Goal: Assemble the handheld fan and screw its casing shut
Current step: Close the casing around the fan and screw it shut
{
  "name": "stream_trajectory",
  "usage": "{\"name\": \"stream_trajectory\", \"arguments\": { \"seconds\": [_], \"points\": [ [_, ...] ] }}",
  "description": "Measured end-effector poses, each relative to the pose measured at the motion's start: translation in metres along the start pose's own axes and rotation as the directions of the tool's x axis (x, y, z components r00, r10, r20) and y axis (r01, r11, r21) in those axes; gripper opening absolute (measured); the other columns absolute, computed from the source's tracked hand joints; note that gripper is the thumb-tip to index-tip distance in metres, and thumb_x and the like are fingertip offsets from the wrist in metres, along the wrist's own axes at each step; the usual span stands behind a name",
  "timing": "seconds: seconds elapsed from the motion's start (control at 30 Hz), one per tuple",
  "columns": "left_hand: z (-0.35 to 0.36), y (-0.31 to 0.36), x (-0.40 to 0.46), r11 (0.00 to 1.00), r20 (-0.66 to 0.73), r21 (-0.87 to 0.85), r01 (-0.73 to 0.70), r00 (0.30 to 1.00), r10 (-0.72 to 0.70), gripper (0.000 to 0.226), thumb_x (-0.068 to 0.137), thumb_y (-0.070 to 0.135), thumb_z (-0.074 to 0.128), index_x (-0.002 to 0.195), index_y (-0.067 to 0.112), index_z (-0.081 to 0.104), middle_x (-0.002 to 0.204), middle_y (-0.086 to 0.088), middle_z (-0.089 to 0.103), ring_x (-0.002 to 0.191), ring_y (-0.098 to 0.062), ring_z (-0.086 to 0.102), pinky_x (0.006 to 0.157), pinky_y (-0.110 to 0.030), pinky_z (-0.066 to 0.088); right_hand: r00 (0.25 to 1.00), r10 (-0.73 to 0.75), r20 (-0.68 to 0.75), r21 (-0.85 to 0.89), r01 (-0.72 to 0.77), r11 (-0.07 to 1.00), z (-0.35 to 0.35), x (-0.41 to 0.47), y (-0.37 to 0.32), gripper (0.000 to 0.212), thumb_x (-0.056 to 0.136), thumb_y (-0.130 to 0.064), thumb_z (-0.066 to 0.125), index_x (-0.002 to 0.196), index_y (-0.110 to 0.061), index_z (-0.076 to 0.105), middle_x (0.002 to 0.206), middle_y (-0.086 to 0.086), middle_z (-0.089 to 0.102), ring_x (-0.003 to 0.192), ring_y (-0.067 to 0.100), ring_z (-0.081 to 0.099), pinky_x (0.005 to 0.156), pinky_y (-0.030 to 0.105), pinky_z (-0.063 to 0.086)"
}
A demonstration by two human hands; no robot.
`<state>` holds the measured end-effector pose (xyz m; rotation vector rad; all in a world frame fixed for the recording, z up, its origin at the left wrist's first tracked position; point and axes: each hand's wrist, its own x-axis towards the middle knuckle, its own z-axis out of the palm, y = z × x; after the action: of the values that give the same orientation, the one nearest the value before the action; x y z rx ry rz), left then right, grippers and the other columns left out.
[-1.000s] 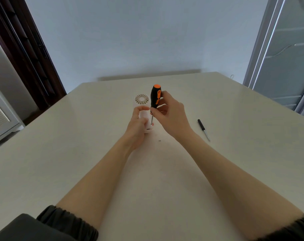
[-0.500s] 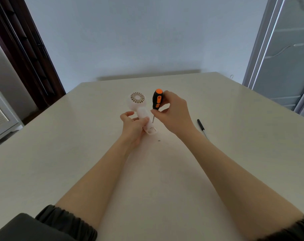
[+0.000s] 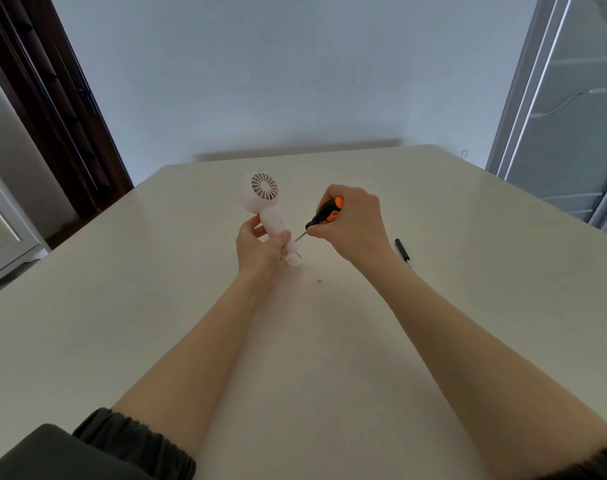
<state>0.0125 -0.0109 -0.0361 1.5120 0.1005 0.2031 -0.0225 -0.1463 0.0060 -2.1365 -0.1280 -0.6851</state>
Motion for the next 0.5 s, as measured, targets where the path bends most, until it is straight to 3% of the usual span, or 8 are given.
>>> {"name": "stream_trajectory", "arguments": {
  "seconds": [0.13, 0.2, 0.27, 0.37, 0.5],
  "points": [
    [-0.0006, -0.0014, 0.0017, 1.0, -0.006, 0.009, -0.014, 1.0, 0.014, 0.055, 0.083, 0.006, 0.068, 0.133, 0.012, 0.047, 0.119, 0.0, 0.054, 0.105, -0.021, 0.06, 0.089, -0.047, 0.054, 0.999, 0.038, -0.036, -0.044, -0.04, 0.998, 0.0036, -0.0028, 0.0003, 0.024, 0.062, -0.014, 0.078, 0.072, -0.002, 0.06, 0.071, 0.013, 0.064, 0.067, 0.028, 0.06, 0.059, 0.036, 0.05],
    [-0.0014, -0.0022, 0.0032, 1.0, -0.011, 0.006, -0.013, 1.0, 0.013, 0.054, 0.083, 0.005, 0.068, 0.133, 0.011, 0.047, 0.118, -0.001, 0.054, 0.105, -0.021, 0.06, 0.089, -0.047, 0.054, 0.996, 0.074, -0.05, -0.11, -0.079, 0.991, 0.005, -0.0038, 0.0015, 0.034, 0.063, -0.024, 0.079, 0.068, 0.0, 0.056, 0.064, 0.013, 0.058, 0.058, 0.026, 0.05, 0.053, 0.033, 0.044],
    [-0.0019, -0.0032, 0.0048, 1.0, -0.007, 0.011, -0.015, 1.0, 0.015, 0.054, 0.082, 0.005, 0.068, 0.132, 0.011, 0.048, 0.119, -0.001, 0.055, 0.106, -0.022, 0.06, 0.089, -0.047, 0.054, 0.993, 0.103, -0.059, -0.179, -0.112, 0.977, 0.0042, -0.0033, 0.001, 0.038, 0.065, -0.033, 0.077, 0.062, -0.005, 0.051, 0.058, 0.009, 0.05, 0.054, 0.022, 0.042, 0.05, 0.03, 0.036],
    [-0.0016, -0.0051, 0.0065, 1.0, 0.012, 0.007, 0.0, 1.0, 0.0, 0.055, 0.082, 0.007, 0.069, 0.133, 0.011, 0.048, 0.123, -0.004, 0.055, 0.108, -0.023, 0.06, 0.089, -0.047, 0.054, 0.994, 0.09, -0.061, -0.262, -0.103, 0.96, 0.0026, -0.0028, -0.0025, 0.041, 0.072, -0.045, 0.07, 0.067, -0.01, 0.05, 0.06, 0.003, 0.052, 0.056, 0.022, 0.046, 0.051, 0.029, 0.036],
    [-0.0019, -0.0072, 0.0087, 0.997, 0.017, -0.049, 0.058, 0.998, -0.057, 0.052, 0.083, 0.004, 0.068, 0.13, 0.01, 0.049, 0.122, -0.008, 0.057, 0.105, -0.026, 0.062, 0.089, -0.048, 0.054, 0.999, 0.047, 0.012, -0.071, -0.046, 0.996, -0.0005, -0.0038, -0.007, 0.028, 0.083, -0.037, 0.059, 0.091, -0.013, 0.046, 0.083, 0.004, 0.064, 0.071, 0.023, 0.054, 0.062, 0.034, 0.043]
  ]
}}
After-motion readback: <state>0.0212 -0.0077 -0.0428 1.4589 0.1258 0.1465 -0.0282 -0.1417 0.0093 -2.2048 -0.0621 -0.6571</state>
